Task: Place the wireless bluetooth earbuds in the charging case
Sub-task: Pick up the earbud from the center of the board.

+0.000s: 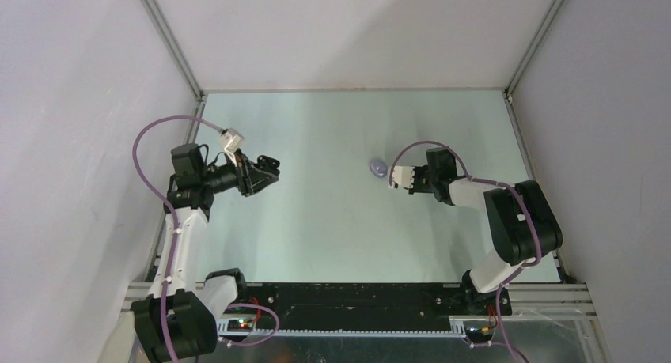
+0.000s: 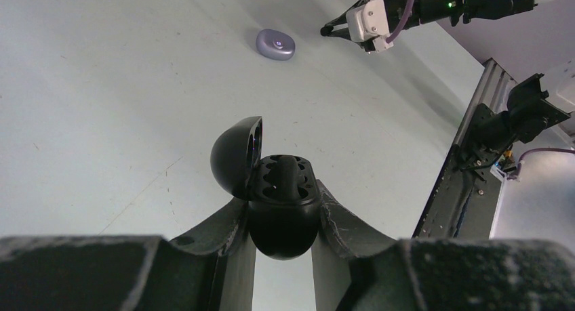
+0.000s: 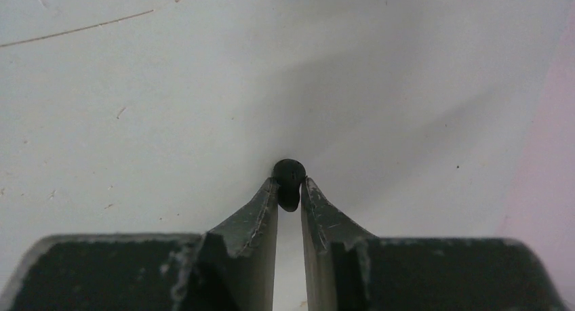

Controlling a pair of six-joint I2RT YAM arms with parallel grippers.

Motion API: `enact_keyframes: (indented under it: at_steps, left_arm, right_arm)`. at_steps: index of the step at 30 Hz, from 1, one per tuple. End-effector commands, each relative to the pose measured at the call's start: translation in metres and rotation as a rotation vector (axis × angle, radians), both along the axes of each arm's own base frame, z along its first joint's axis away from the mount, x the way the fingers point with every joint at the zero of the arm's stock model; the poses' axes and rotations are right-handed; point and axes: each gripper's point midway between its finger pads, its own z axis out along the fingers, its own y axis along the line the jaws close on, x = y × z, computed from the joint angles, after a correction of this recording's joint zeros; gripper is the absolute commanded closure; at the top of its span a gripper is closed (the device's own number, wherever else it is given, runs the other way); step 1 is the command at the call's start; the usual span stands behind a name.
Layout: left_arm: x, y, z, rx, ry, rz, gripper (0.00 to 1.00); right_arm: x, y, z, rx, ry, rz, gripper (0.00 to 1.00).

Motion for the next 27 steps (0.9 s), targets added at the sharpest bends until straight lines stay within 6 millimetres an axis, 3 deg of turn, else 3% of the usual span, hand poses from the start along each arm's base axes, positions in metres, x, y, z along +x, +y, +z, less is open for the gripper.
enact_keyframes:
  at_steps: [1, 4, 9, 13, 16, 18, 22, 27]
  left_arm:
    - [0.001, -0.002, 0.01, 0.009, -0.049, -0.026, 0.85]
    - [0.001, -0.002, 0.009, 0.009, -0.048, -0.027, 0.85]
    - [0.0, -0.003, 0.009, 0.006, -0.046, -0.032, 0.84]
    - [-0.001, -0.006, 0.007, 0.011, -0.044, -0.047, 0.83]
    - [-0.004, -0.012, 0.003, 0.032, -0.046, -0.076, 0.83]
    - [-0.005, -0.016, 0.0, 0.058, -0.049, -0.083, 0.83]
    - [-0.007, -0.02, -0.002, 0.078, -0.055, -0.098, 0.83]
    - [-0.007, -0.02, -0.003, 0.083, -0.056, -0.101, 0.83]
  right_arm:
    - [-0.013, -0.001, -0.012, 0.014, 0.077, -0.04, 0.82]
    - [-0.014, 0.004, -0.001, 0.041, 0.06, -0.033, 0.82]
    - [-0.018, 0.014, 0.041, 0.129, 0.043, -0.043, 0.82]
    - [-0.03, 0.034, 0.095, 0.258, 0.046, -0.027, 0.82]
    - [-0.051, 0.061, 0.145, 0.382, 0.064, 0.043, 0.82]
    - [-0.064, 0.075, 0.162, 0.416, 0.072, 0.073, 0.82]
    - [-0.061, 0.072, 0.161, 0.357, 0.044, 0.036, 0.78]
    - [-0.052, 0.05, 0.111, 0.227, 0.14, -0.1, 0.75]
